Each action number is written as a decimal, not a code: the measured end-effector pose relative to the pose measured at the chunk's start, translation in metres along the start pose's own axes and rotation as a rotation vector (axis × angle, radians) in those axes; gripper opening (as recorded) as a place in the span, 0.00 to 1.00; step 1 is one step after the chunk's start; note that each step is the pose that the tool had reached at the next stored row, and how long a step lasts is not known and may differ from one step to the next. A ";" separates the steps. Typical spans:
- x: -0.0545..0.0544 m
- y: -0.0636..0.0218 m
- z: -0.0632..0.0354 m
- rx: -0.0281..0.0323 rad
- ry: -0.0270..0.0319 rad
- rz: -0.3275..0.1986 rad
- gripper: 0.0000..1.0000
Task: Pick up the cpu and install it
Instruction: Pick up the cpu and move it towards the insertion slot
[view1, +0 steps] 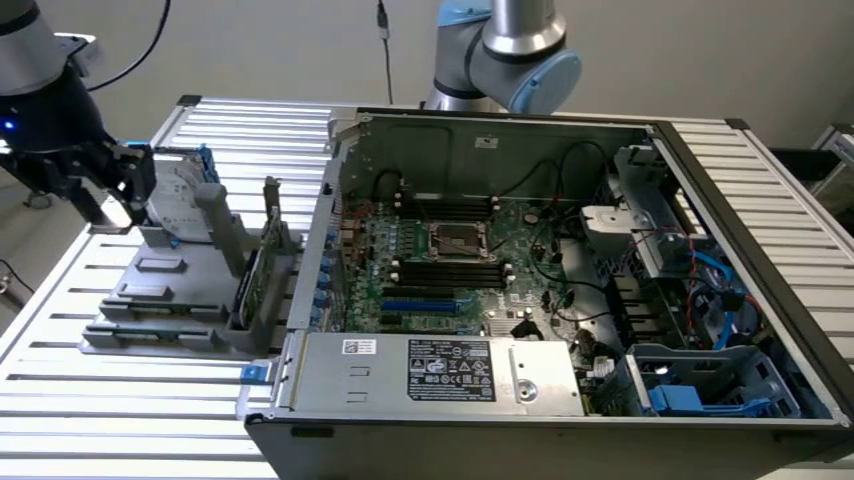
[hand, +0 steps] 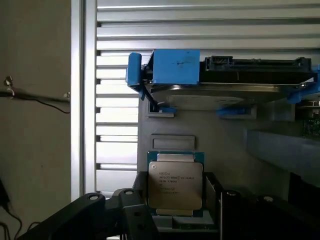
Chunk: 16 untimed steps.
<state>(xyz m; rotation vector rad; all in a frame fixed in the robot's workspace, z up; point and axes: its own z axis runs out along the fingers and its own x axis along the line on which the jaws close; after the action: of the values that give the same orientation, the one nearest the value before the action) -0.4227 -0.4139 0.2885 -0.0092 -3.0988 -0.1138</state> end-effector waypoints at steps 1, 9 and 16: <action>-0.001 0.0004 -0.0045 0.0001 0.0001 0.000 0.55; -0.022 0.0033 -0.0418 0.0001 0.0031 0.000 0.55; -0.052 0.0058 -0.0750 0.0002 0.0087 0.000 0.55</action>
<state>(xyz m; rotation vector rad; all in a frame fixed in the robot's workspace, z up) -0.3677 -0.4138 0.3615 -0.0085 -3.0902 -0.1133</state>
